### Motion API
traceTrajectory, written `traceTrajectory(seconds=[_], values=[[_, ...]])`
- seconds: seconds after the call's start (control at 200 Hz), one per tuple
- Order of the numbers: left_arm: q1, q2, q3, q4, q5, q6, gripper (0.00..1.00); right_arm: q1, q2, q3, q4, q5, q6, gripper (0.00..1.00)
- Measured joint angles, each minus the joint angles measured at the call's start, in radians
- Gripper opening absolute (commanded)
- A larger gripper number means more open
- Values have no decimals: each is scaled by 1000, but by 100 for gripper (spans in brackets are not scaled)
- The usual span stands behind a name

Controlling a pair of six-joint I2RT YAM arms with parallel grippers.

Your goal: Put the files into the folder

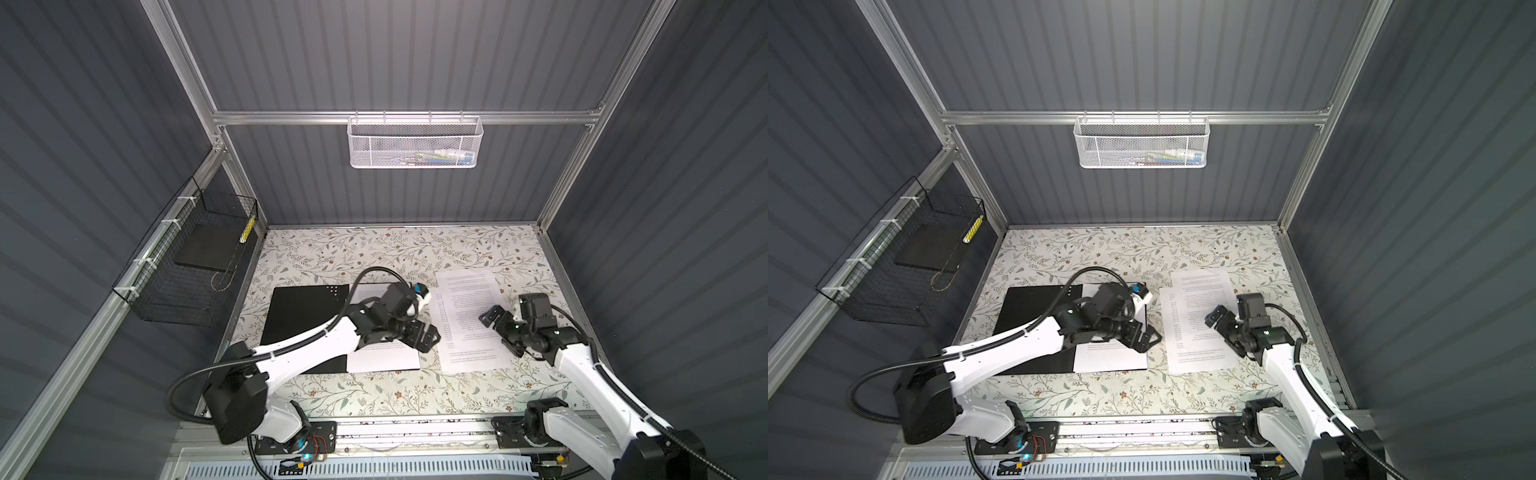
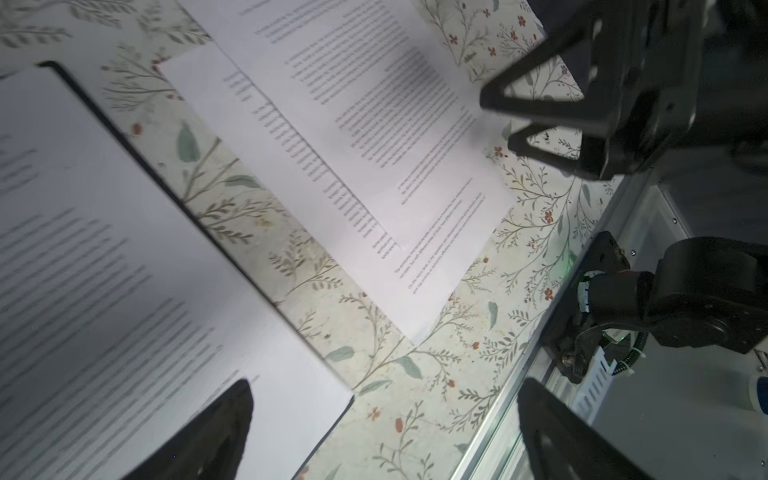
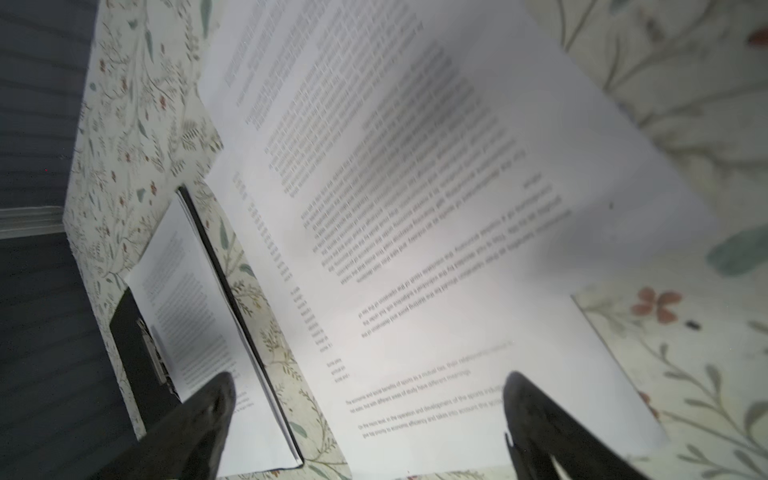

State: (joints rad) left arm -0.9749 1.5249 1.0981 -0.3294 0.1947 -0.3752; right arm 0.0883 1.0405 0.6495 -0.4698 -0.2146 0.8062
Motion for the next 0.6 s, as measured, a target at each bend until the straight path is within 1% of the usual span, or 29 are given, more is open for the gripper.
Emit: traceTrajectory(seconds=[0.08, 0.17, 0.255, 0.37, 0.495, 0.6], values=[[-34, 113, 66, 53, 36, -31, 100, -64, 149, 131, 10, -8, -58, 99], [-41, 238, 145, 98, 64, -58, 100, -116, 306, 246, 35, -31, -109, 99], [-41, 348, 221, 134, 89, -80, 100, -147, 431, 341, 30, -47, -154, 99], [-41, 486, 327, 158, 124, -102, 100, -174, 646, 550, -17, -46, -215, 99], [-41, 583, 409, 172, 154, -113, 100, -184, 845, 761, -79, -47, -273, 99], [-45, 623, 439, 174, 174, -116, 100, -186, 940, 860, -127, -44, -307, 99]])
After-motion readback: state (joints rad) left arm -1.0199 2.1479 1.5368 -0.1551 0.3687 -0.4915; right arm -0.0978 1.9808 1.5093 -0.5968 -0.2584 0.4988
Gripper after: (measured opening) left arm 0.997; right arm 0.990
